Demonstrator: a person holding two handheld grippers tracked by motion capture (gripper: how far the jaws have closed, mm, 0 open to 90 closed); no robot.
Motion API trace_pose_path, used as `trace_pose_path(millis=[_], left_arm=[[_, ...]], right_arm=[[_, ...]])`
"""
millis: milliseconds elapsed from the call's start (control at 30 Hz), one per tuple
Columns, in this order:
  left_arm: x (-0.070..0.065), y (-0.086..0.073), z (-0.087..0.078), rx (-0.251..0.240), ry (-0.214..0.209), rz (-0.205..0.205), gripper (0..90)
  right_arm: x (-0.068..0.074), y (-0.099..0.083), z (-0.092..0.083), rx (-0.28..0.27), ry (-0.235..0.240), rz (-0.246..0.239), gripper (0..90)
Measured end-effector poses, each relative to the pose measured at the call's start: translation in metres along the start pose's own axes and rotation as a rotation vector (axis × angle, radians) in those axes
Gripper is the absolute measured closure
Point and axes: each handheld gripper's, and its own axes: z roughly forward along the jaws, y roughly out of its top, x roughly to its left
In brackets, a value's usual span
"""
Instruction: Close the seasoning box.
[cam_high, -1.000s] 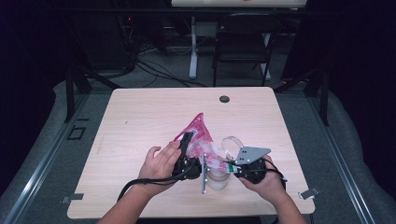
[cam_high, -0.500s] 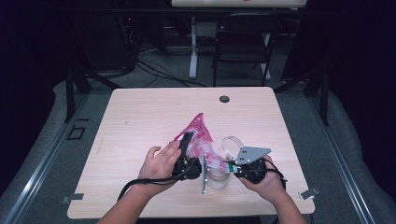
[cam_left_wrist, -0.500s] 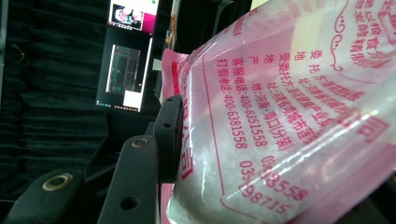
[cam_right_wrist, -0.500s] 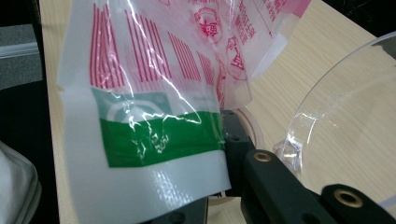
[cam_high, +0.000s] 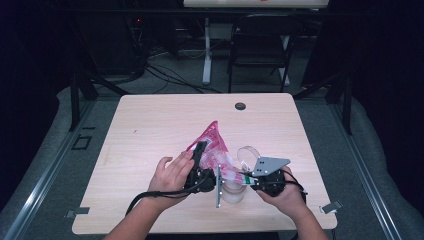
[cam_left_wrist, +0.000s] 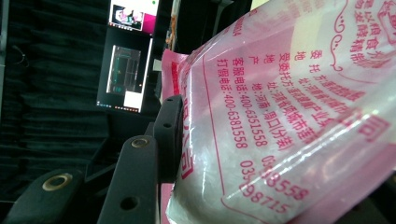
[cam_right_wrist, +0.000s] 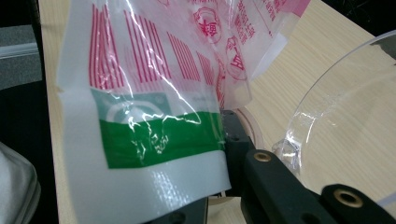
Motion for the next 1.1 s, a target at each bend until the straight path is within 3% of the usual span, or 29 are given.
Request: trace_pose_path(millis=[500,1100], left_arm=[[-0.0011,-0.0020,0.0008,0.008,-0.014,0.011,61.7],[-0.0037,-0.0097,0.0013,0.030,-0.040,-0.006,61.7]], right_arm=[[0.0003,0.0005,-0.0010,-0.004,-0.009,-0.001,89.7],[0.0036,0.0050,-0.0047,-0.021,-0.018,-0.019,89.8]])
